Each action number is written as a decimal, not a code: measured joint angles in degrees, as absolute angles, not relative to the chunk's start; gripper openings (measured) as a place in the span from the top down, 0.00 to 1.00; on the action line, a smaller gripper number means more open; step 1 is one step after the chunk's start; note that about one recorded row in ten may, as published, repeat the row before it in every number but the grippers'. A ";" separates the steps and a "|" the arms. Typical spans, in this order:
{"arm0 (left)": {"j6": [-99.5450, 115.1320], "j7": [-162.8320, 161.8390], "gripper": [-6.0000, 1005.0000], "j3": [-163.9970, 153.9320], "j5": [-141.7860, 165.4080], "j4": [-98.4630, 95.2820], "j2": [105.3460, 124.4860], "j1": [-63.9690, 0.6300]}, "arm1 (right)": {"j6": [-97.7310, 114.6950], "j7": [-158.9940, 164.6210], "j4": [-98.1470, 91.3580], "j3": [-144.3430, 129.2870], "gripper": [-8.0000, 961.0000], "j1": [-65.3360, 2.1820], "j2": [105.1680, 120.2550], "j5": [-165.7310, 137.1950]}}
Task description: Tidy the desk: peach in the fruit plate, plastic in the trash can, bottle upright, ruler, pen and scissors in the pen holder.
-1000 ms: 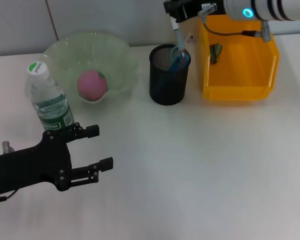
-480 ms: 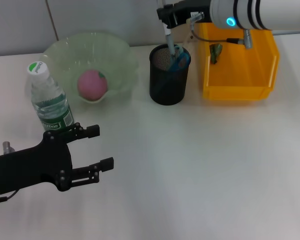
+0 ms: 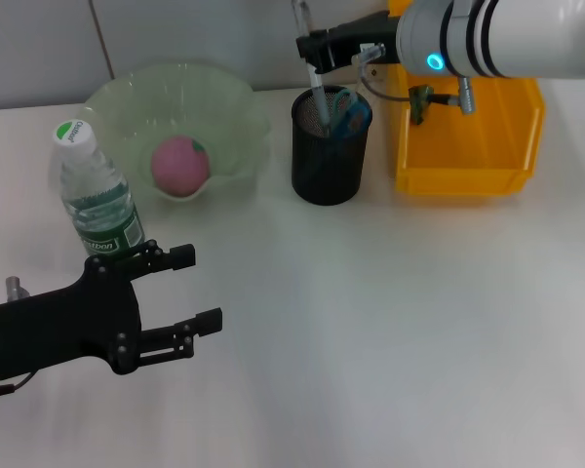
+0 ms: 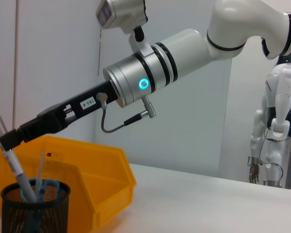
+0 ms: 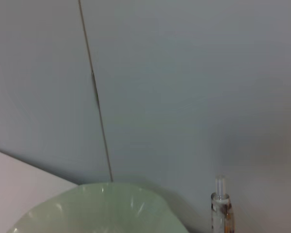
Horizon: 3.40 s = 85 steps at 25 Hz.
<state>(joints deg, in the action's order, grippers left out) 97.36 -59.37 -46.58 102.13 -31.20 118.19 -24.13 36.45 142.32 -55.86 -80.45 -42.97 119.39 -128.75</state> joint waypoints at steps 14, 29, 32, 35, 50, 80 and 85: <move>97.38 -58.91 0.20 -46.58 102.26 -31.20 117.94 -24.00 | 35.85 142.42 -55.25 -81.73 0.87 -41.95 119.53 -127.43; 97.40 -58.72 0.20 -46.58 102.22 -31.20 117.94 -23.62 | 37.00 143.09 -56.41 -81.62 0.84 -39.92 119.32 -125.87; 97.54 -58.70 0.20 -46.58 102.19 -31.20 117.94 -23.62 | 37.68 142.95 -58.10 -81.71 0.82 -38.88 119.27 -125.28; 97.55 -58.70 0.20 -46.58 102.18 -31.20 117.95 -23.63 | 38.40 142.77 -60.45 -82.19 0.68 -37.69 119.26 -125.27; 97.54 -58.73 0.20 -46.49 102.12 -31.24 118.14 -23.42 | 43.13 138.08 -76.94 -79.66 0.26 -25.35 119.10 -115.27; 95.60 -60.53 0.20 -47.10 104.14 -25.23 117.89 -27.65 | 98.77 79.64 -35.40 -46.70 0.25 -24.14 114.71 -104.03; 95.92 -60.96 0.20 -47.46 105.10 -24.02 118.14 -27.87 | 99.26 74.99 -32.00 -47.13 0.25 -24.08 115.03 -106.80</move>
<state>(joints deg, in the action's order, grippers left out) 95.92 -60.96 -47.46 105.10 -24.02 118.14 -27.87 99.26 74.99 -32.00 -47.13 -24.08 115.03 -106.80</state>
